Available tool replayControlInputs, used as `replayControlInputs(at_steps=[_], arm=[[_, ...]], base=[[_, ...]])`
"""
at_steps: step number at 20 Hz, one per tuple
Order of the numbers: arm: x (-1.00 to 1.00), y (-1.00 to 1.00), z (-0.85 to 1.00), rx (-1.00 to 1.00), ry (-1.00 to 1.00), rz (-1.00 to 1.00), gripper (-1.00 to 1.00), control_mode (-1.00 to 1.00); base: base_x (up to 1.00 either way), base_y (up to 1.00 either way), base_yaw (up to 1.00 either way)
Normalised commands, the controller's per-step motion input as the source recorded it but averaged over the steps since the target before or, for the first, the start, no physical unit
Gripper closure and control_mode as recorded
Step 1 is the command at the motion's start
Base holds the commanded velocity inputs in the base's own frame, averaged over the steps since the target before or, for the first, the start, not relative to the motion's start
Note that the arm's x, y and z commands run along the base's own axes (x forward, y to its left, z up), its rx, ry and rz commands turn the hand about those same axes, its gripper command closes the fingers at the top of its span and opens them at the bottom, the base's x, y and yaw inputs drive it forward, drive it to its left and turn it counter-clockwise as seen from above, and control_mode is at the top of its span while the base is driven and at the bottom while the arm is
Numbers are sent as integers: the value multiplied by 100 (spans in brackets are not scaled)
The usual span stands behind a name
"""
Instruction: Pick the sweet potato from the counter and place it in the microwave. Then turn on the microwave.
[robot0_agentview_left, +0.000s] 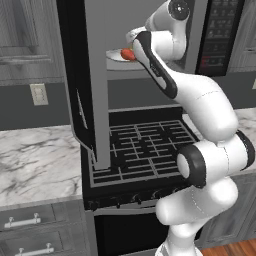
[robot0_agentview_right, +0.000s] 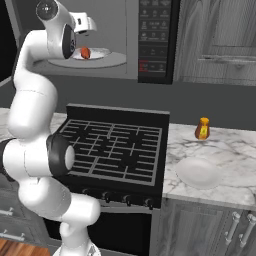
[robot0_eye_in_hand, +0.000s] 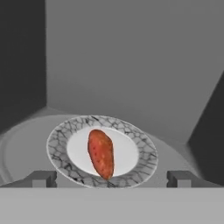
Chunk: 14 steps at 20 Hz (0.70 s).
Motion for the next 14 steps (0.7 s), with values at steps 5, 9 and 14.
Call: replayControlInputs(at_steps=[5, 9, 14], arm=[[-53, -2, 3, 0, 0, 0, -100, -100], [-56, -3, 2, 0, 0, 0, -100, -100], [-56, -4, 0, 0, 1, 0, -100, -100]], base=[[0, 0, 0], [0, 0, 0], [0, 0, 0]])
